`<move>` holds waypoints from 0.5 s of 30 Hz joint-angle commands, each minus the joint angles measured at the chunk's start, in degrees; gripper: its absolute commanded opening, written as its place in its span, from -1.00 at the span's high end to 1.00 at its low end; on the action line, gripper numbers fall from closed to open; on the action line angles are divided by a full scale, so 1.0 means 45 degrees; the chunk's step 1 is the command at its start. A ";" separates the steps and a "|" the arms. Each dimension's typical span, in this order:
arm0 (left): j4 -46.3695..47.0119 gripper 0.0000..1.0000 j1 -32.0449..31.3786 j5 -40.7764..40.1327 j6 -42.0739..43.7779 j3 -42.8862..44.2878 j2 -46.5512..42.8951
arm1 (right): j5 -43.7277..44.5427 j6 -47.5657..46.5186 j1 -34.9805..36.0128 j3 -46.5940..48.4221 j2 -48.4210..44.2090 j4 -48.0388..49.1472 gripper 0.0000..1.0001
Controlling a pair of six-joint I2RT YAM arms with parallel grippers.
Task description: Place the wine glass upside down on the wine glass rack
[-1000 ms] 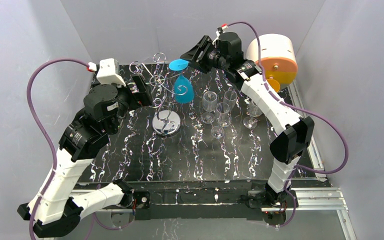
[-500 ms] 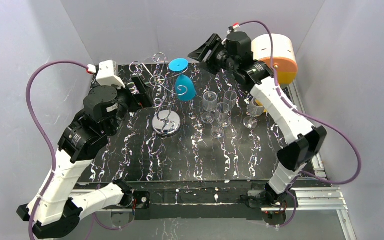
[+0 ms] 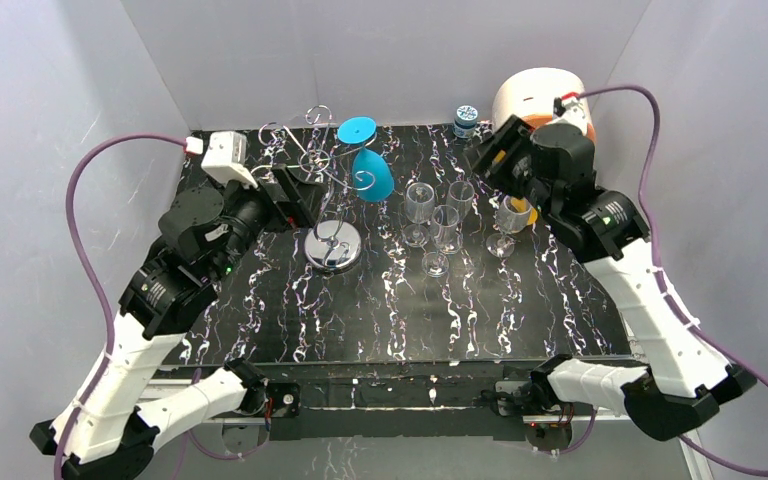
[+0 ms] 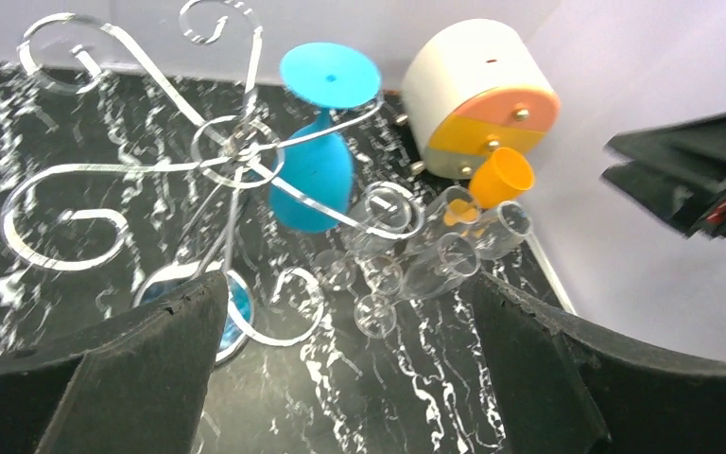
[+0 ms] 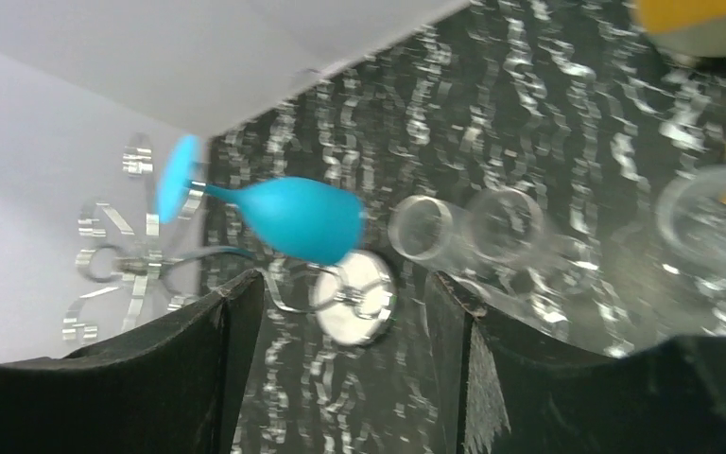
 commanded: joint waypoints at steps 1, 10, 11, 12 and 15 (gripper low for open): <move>0.2248 -0.97 -0.0023 0.1652 0.0772 -0.0017 0.0492 | 0.1859 -0.0533 -0.0008 -0.1035 -0.0455 -0.2279 -0.43; 0.2682 -0.97 -0.0027 0.1711 0.0535 0.0221 0.1341 | 0.1683 -0.0871 -0.0254 -0.1499 0.0996 -0.2424 -0.46; 0.2695 -0.97 -0.0013 0.1529 0.0453 0.0206 0.1397 | 0.1335 -0.1045 -0.0425 -0.1442 0.1249 -0.2269 -0.45; 0.2686 -0.96 -0.0019 0.1365 0.0382 0.0224 0.1412 | 0.1026 -0.1135 -0.0589 -0.1289 0.1547 -0.2215 -0.43; 0.2672 -0.95 -0.0023 0.0805 0.0139 0.0178 0.1377 | 0.0574 -0.1193 -0.0866 -0.0986 0.2229 -0.2282 -0.38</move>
